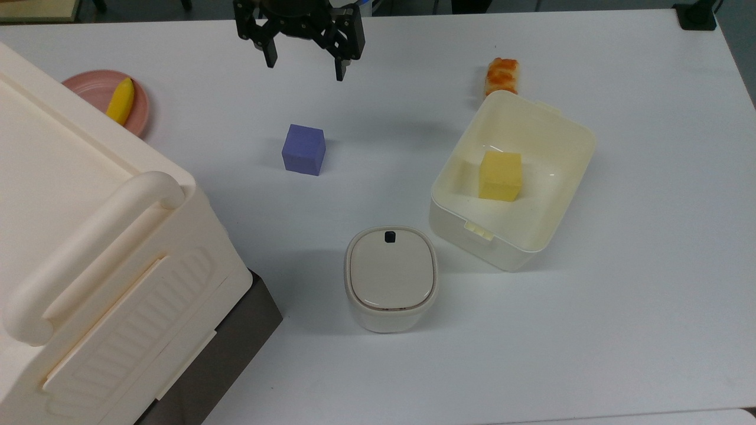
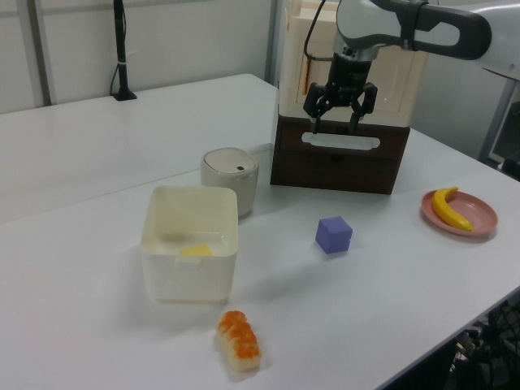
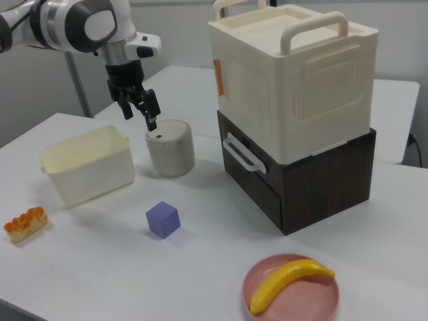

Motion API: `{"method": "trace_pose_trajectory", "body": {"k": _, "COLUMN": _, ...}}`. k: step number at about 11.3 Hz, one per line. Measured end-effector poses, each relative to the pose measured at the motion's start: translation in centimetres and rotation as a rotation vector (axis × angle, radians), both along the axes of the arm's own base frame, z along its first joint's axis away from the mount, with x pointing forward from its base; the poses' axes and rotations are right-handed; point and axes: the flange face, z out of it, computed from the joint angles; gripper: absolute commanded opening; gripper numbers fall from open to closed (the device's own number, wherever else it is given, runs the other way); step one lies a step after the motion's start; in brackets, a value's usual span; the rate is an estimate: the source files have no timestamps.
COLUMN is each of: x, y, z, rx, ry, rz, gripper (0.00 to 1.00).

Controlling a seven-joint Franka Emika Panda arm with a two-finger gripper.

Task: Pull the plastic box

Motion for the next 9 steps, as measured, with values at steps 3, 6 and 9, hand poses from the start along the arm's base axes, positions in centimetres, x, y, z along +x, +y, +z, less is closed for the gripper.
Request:
{"method": "trace_pose_trajectory", "body": {"k": 3, "x": -0.16, "y": -0.06, "z": 0.51, "rx": 0.001, "ry": -0.010, "rz": -0.004, "gripper": 1.00}}
{"method": "trace_pose_trajectory", "body": {"k": 6, "x": -0.30, "y": -0.24, "z": 0.82, "rx": 0.001, "ry": -0.016, "rz": -0.008, "gripper": 1.00}}
{"method": "trace_pose_trajectory", "body": {"k": 9, "x": -0.30, "y": -0.51, "z": 0.82, "rx": 0.001, "ry": -0.016, "rz": -0.012, "gripper": 1.00}}
